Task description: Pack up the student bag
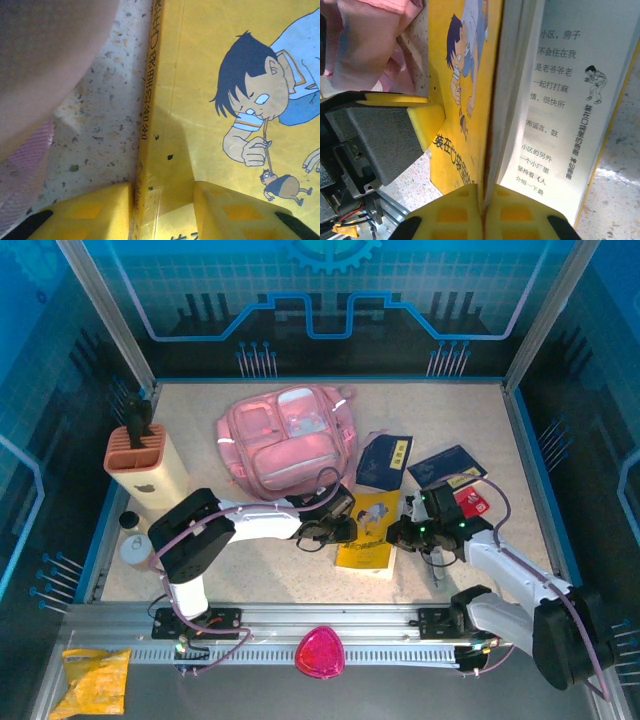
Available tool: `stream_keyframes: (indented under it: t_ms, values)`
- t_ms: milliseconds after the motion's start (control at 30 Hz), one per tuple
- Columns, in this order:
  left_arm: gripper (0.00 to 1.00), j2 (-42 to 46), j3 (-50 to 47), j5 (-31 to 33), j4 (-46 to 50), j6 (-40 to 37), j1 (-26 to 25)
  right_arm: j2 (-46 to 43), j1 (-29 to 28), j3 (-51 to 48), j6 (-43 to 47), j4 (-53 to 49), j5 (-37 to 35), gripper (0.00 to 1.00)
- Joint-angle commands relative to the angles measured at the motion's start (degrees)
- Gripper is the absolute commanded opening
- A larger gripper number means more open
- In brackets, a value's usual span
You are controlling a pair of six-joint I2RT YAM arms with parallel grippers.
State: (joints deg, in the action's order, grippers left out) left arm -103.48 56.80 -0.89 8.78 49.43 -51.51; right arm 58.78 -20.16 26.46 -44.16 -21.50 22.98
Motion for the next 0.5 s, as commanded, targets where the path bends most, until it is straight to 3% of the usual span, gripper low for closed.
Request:
stream_keyframes:
  t_ms: [0, 233, 467]
  values:
    - [0.42, -0.38, -0.72, -0.16, -1.17, -0.91, -0.46, -1.76, 0.87, -1.06, 0.13, 0.94, 2.11, 0.00]
    - [0.49, 5.95, -2.08, -2.12, -1.34, -1.30, 1.58, -7.02, 2.80, 0.70, 0.79, -1.38, 3.51, 0.00]
    - [0.65, 17.09, -9.09, -8.49, -7.39, 1.81, 8.04, -12.91, 3.86, 7.08, 1.73, -6.93, 5.37, 0.00]
